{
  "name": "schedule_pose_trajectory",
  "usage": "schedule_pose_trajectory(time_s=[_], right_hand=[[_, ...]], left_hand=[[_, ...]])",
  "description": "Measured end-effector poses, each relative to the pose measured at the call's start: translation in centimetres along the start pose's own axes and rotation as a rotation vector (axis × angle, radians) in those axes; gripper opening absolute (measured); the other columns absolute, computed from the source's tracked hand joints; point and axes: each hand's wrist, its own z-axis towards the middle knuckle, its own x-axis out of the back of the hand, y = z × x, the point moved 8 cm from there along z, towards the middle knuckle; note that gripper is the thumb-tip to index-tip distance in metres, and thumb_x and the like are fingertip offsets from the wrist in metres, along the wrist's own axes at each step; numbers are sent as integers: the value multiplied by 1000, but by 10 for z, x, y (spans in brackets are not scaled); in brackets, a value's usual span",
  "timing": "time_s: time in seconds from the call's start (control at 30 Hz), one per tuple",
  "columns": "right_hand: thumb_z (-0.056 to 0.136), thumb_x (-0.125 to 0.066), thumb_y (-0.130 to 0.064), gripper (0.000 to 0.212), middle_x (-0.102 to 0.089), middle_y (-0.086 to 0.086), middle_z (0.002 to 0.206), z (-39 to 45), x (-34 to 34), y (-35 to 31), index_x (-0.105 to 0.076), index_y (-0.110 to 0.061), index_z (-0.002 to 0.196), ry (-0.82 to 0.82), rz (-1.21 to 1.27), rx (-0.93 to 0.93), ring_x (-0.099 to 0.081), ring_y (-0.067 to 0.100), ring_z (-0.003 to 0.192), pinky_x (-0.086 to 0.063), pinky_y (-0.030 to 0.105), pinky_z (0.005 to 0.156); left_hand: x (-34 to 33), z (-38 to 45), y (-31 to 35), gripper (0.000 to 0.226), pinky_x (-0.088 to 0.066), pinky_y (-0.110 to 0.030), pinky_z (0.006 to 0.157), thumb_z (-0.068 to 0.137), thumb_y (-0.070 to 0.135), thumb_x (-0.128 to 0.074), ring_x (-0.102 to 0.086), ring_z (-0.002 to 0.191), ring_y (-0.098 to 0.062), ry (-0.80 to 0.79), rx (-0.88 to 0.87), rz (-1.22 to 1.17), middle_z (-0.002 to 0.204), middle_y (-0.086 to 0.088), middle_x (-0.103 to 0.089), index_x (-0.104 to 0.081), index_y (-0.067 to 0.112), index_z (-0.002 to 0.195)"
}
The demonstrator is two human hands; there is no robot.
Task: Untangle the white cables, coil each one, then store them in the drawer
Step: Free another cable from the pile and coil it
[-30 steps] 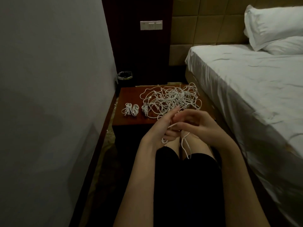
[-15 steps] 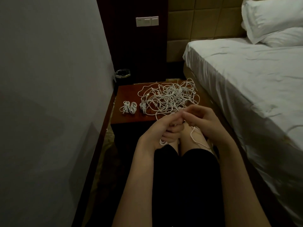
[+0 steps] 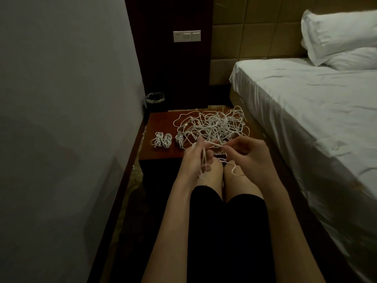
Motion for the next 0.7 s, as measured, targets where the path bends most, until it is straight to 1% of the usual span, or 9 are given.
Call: schedule_pose_trajectory(time_s=[0.03, 0.1, 0.2, 0.3, 0.37, 0.43, 0.5, 0.57, 0.7], right_hand=[[84, -72, -11, 4, -71, -3, 73, 0, -3, 0, -71, -11, 88, -17, -28, 0, -67, 5, 65, -52, 14, 61], [84, -72, -12, 3, -72, -5, 75, -1, -14, 4, -71, -14, 85, -55, -89, -20, -69, 4, 68, -54, 17, 67], [83, -73, -13, 4, -71, -8, 73, -3, -28, 11, -72, -16, 81, -60, -119, -27, -68, 2, 67, -55, 25, 69], [84, -73, -14, 3, -71, -6, 69, -5, -37, 15, -74, -16, 83, -137, -80, -31, -66, 3, 65, -54, 30, 66], [86, -71, -20, 7, -71, -6, 68, -7, -39, 18, -74, -26, 83, -244, -66, -76, -65, 5, 64, -52, 28, 62], [87, -70, -22, 7, -71, -6, 70, -8, -32, 22, -74, -27, 86, -289, -42, -121, -64, 8, 64, -50, 23, 59], [86, -70, -18, 5, -71, -5, 70, -7, -23, 22, -74, -18, 87, -293, -32, -138, -64, 8, 62, -49, 17, 60], [83, -73, -17, 2, -71, -1, 71, -7, -23, 19, -75, -16, 84, -308, -101, -134, -66, 10, 67, -53, 20, 66], [83, -75, -26, 20, -69, -6, 68, -9, -40, 9, -67, -37, 69, -423, -346, -76, -65, 4, 64, -55, 24, 64]], left_hand=[[-2, 0, -2, 54, -45, -19, 51, 103, 45, -29, -63, 66, -8, 2, 17, -39, 76, 0, -69, -66, 7, 112], [-12, 0, -6, 56, -56, -26, 71, 103, 46, -25, -70, 94, -16, -51, 66, -197, 103, -7, -73, -64, 8, 113], [-20, -5, -2, 55, -54, -33, 85, 104, 45, -24, -70, 97, -19, -91, 91, -370, 99, -7, -74, -63, 8, 110], [-10, -6, -4, 46, -56, -36, 74, 104, 43, -29, -72, 73, -18, -6, 100, -580, 62, -2, -67, -56, 10, 88], [2, -4, -2, 45, -58, -33, 68, 104, 42, -30, -62, 50, -11, 57, 66, -789, 42, 6, -44, -46, 14, 73], [13, -3, 0, 47, -52, -20, 48, 104, 42, -31, -39, 33, -4, 90, 42, -920, 39, 8, -32, -41, 15, 66], [17, -4, 2, 48, -31, -13, 33, 103, 44, -31, -26, 29, -2, 70, 37, -900, 41, 8, -29, -40, 16, 65], [15, -5, 3, 48, -21, -14, 29, 103, 46, -30, -22, 30, -2, 44, 26, -797, 42, 9, -27, -39, 17, 65], [12, -6, 5, 50, -15, -16, 30, 103, 49, -29, -18, 33, -2, 39, -2, -604, 44, 9, -25, -36, 18, 65]])
